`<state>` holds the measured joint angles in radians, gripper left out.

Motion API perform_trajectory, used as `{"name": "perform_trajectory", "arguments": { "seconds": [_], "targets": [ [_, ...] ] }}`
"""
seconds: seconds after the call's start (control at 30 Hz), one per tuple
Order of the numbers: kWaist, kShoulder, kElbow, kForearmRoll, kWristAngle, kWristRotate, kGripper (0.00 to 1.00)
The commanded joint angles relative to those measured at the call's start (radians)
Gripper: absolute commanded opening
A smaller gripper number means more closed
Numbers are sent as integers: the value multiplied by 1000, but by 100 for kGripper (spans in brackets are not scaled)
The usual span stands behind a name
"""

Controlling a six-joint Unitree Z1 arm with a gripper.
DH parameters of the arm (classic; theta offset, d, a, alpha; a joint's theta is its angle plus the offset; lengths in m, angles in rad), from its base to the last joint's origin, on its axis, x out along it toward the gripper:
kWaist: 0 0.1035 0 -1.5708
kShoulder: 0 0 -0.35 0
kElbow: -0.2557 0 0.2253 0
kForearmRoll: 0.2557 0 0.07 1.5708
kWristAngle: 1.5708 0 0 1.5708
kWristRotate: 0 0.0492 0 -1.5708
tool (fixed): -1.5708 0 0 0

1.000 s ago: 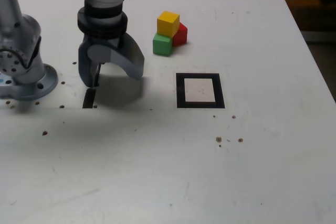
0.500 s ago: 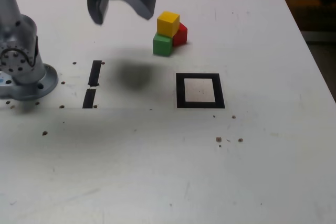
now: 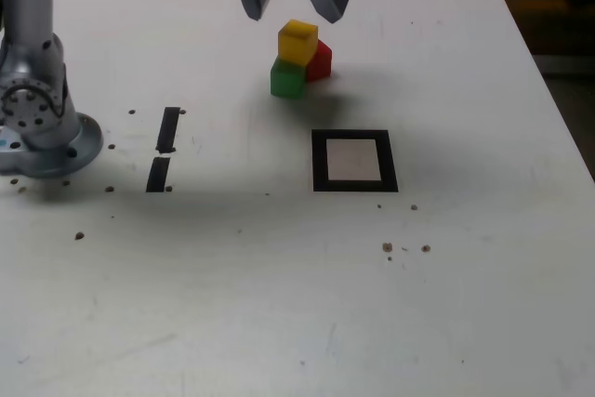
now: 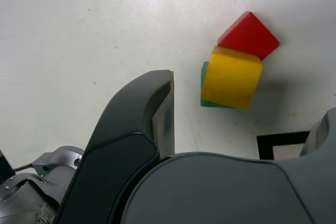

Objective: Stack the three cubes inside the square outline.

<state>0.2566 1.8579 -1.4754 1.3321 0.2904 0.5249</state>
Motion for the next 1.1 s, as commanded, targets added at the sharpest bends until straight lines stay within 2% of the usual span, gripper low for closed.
{"name": "perform_trajectory", "arguments": {
  "seconds": [0.0,0.17,0.43,0.67,0.97,1.07],
  "targets": [
    [8,21,14,-8,3,1,89],
    [16,56,36,-58,7,1,76],
    [25,78,56,-133,1,1,44],
    [34,91,64,-158,-12,3,37],
    [36,93,66,-169,-26,21,16],
    [37,92,66,-169,-27,25,12]
  ]
}}
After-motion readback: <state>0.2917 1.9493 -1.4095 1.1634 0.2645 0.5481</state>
